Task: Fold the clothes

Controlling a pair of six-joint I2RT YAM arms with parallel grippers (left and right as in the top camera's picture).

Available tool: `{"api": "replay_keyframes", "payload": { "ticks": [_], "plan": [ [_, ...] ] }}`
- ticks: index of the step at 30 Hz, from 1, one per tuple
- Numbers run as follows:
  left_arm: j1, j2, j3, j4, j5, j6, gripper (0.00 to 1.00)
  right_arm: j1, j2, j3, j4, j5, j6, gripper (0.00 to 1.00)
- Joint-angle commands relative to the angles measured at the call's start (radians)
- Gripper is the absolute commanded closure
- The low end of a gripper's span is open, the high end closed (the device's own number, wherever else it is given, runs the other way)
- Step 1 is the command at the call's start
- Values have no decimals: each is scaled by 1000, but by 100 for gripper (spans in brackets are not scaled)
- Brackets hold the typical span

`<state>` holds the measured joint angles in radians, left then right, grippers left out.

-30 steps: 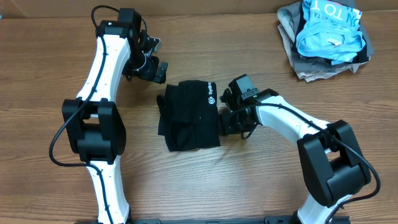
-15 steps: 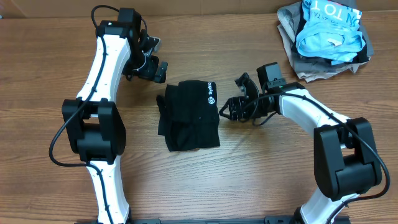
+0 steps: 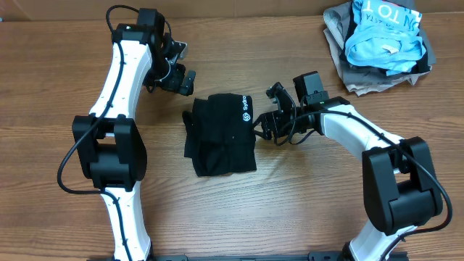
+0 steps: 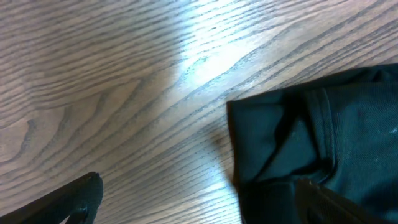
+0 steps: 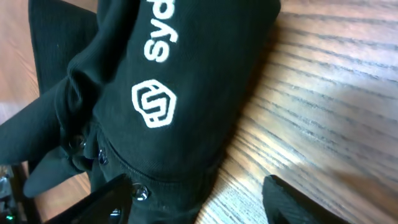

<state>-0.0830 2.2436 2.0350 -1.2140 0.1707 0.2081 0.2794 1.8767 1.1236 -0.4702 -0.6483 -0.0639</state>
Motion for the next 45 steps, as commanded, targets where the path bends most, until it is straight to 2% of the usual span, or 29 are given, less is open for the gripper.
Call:
{"api": "replay_keyframes", "payload": {
  "ticks": [1, 3, 8, 11, 13, 16, 26, 34, 45],
  "plan": [
    [6, 14, -5, 7, 6, -15, 0, 34, 0, 3, 27, 9, -23, 44],
    [4, 14, -5, 12, 6, -15, 0, 48, 0, 3, 36, 22, -23, 53],
    [4, 14, -5, 40, 6, -26, 0, 66, 0, 3, 47, 56, -22, 57],
    [4, 14, -5, 45, 6, -26, 0, 66, 0, 3, 52, 57, -22, 72],
    [4, 14, -5, 44, 6, -26, 0, 66, 0, 3, 51, 60, -21, 87],
    [4, 14, -5, 40, 6, -26, 0, 65, 0, 3, 48, 72, -14, 96],
    [4, 14, -5, 34, 5, -26, 0, -10, -1, 36, -14, 59, 68, 96],
    [4, 14, -5, 38, 6, -26, 0, -118, -1, 127, -154, 92, 56, 96],
    [4, 14, -5, 43, 5, -26, 0, -286, -1, 208, -169, 156, 37, 96]
  ]
}}
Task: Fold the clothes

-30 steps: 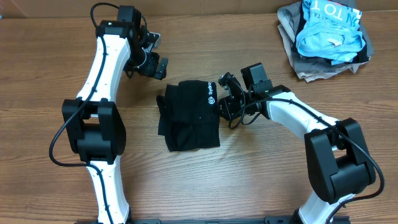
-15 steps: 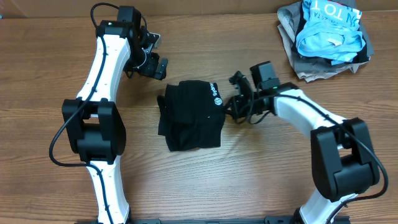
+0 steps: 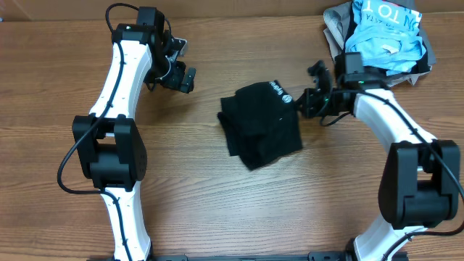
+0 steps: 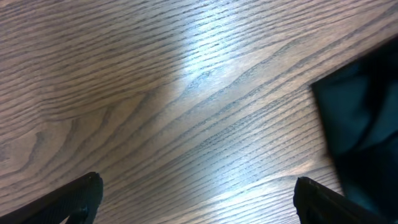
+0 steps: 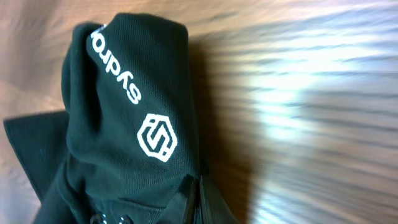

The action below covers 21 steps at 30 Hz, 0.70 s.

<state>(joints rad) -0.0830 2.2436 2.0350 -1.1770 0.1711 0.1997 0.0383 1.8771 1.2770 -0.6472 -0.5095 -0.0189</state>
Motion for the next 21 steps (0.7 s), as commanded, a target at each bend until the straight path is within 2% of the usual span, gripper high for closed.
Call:
{"api": "replay_keyframes", "payload": {
  "ticks": [1, 5, 6, 7, 8, 10, 13, 15, 21],
  "plan": [
    [4, 14, -5, 8, 5, -17, 0, -57, -1, 71, 4, 13, -7, 96],
    [4, 14, -5, 27, 5, -17, 0, -81, -1, 191, -70, 30, -8, 96],
    [4, 14, -5, 30, 5, -18, 0, -81, -1, 231, -96, 39, -9, 93],
    [4, 14, -5, 31, 5, -18, 0, -81, -1, 270, -124, 41, -14, 76],
    [4, 14, -5, 31, 5, -18, 0, -80, -1, 317, -158, 47, -15, 52],
    [6, 14, -5, 36, 4, -25, 0, -71, -1, 403, -223, 67, -16, 30],
    [16, 14, -5, 53, 4, -36, 0, -43, -1, 499, -309, 80, -44, 9],
    [25, 14, -5, 67, 5, -48, 0, -10, -1, 533, -357, 110, -45, 3],
    [69, 14, -5, 78, 5, -59, 0, 150, -1, 522, -457, 163, -64, 0]
  ]
}}
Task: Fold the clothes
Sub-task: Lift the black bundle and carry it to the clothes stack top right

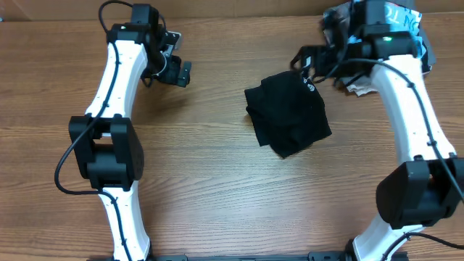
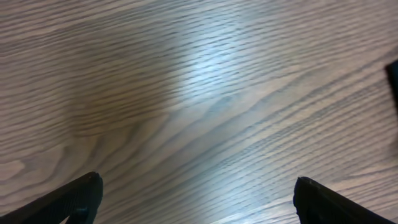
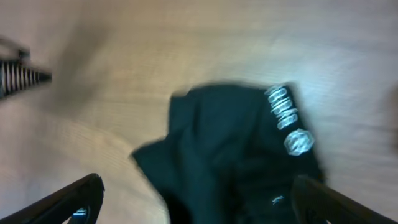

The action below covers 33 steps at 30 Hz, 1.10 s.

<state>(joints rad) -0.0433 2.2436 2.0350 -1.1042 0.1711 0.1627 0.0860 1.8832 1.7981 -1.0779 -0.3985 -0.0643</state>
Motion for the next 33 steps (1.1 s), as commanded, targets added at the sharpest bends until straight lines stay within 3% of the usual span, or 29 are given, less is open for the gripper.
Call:
{"api": "replay_keyframes", "payload": {
  "ticks": [1, 8, 13, 19, 30, 33],
  "plan": [
    [40, 14, -5, 6, 5, -23, 0, 143, -7, 0, -39, 72, -18, 0],
    [127, 14, -5, 16, 5, -59, 0, 452, 41, -24, -47, 528, 123, 0],
    [164, 14, -5, 10, 11, -74, 0, 526, 172, -26, -39, 731, 241, 0],
    [168, 14, -5, 9, 10, -73, 0, 513, 282, -26, -32, 768, 328, 0],
    [167, 14, -5, 6, 10, -73, 0, 461, 383, -37, -15, 757, 327, 0],
    [167, 14, -5, 5, 10, -73, 0, 455, 401, -45, -10, 730, 327, 4]
  ]
}}
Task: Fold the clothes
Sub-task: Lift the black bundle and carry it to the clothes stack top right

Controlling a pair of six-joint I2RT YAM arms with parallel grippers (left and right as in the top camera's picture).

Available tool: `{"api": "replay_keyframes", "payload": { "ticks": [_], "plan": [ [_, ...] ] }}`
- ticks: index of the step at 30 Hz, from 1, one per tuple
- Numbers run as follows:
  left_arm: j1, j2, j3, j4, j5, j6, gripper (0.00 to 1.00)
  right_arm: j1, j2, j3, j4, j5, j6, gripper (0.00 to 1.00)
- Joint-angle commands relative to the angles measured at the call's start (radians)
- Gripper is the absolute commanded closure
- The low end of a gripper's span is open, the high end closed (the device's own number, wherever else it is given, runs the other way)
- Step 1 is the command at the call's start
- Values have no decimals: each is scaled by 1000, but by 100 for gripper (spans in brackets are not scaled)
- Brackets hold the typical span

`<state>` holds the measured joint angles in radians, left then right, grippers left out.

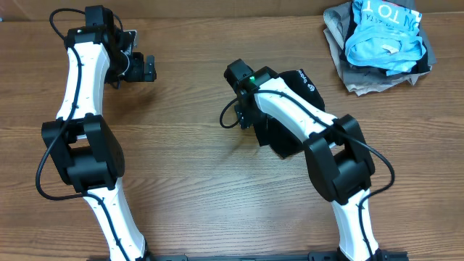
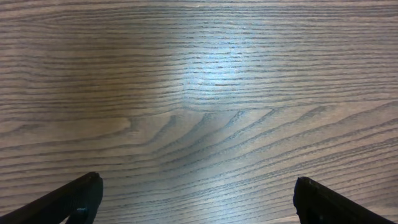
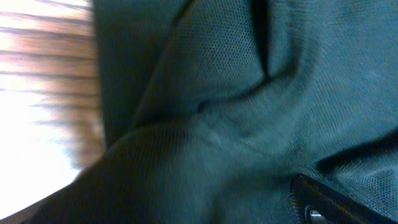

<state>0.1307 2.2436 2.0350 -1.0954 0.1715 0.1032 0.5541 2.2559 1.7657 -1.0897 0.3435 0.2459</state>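
A folded black garment (image 1: pixel 279 138) with a white logo lies right of the table's middle. My right gripper (image 1: pixel 244 118) is down at its left edge. In the right wrist view the dark cloth (image 3: pixel 217 93) fills nearly everything. Only the right finger (image 3: pixel 314 198) shows, far out at the side, so the right gripper (image 3: pixel 196 183) is open with cloth over the other finger. My left gripper (image 1: pixel 143 69) hangs open at the far left of the table, and the left wrist view shows only bare wood between its fingers (image 2: pixel 81 196).
A pile of unfolded clothes (image 1: pixel 380 40), light blue on top of grey, sits at the far right corner. The wooden table (image 1: pixel 181 196) is bare in front and to the left of the garment.
My right gripper was open and high over the garment near the pile. Now it is low at the garment's left edge. My left arm has moved farther left. The garment has barely shifted.
First the garment lay mid-table with my open right gripper at its right edge. Then the gripper was shut on that edge and the garment lay farther right. Later it was let go still farther right. Now the gripper is open at its left edge.
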Motion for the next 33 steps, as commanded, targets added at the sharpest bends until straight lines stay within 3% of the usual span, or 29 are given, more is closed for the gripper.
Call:
{"api": "replay_keyframes", "payload": {
  "ticks": [1, 3, 6, 7, 10, 11, 20, 26, 33],
  "plan": [
    [-6, 14, -5, -3, 9, -14, 0, -12, 32, -13, 1, -21, 16, 5],
    [-6, 14, -5, -3, 10, -14, 0, -12, 35, -13, 2, -36, 17, 12],
    [-6, 14, -5, -3, 10, -14, 0, -11, 35, -13, 7, -42, 17, 34],
    [-6, 14, -5, -3, 10, -14, 0, -11, 35, -13, 11, -42, 18, 52],
    [-6, 14, -5, -3, 10, -14, 0, -11, 35, -13, 15, -37, 32, 90],
    [-6, 14, -5, -4, 10, -14, 0, -11, 35, -13, 14, -24, 57, 96],
    [-6, 14, -5, -5, 10, -14, 0, -45, -52, 86, -104, -15, 96, 96],
    [-6, 14, -5, -4, 10, -14, 0, -124, -182, 317, -254, -16, 87, 96],
    [-6, 14, -5, -3, 10, -14, 0, -257, -258, 608, -360, -31, -35, 96]
  ]
}}
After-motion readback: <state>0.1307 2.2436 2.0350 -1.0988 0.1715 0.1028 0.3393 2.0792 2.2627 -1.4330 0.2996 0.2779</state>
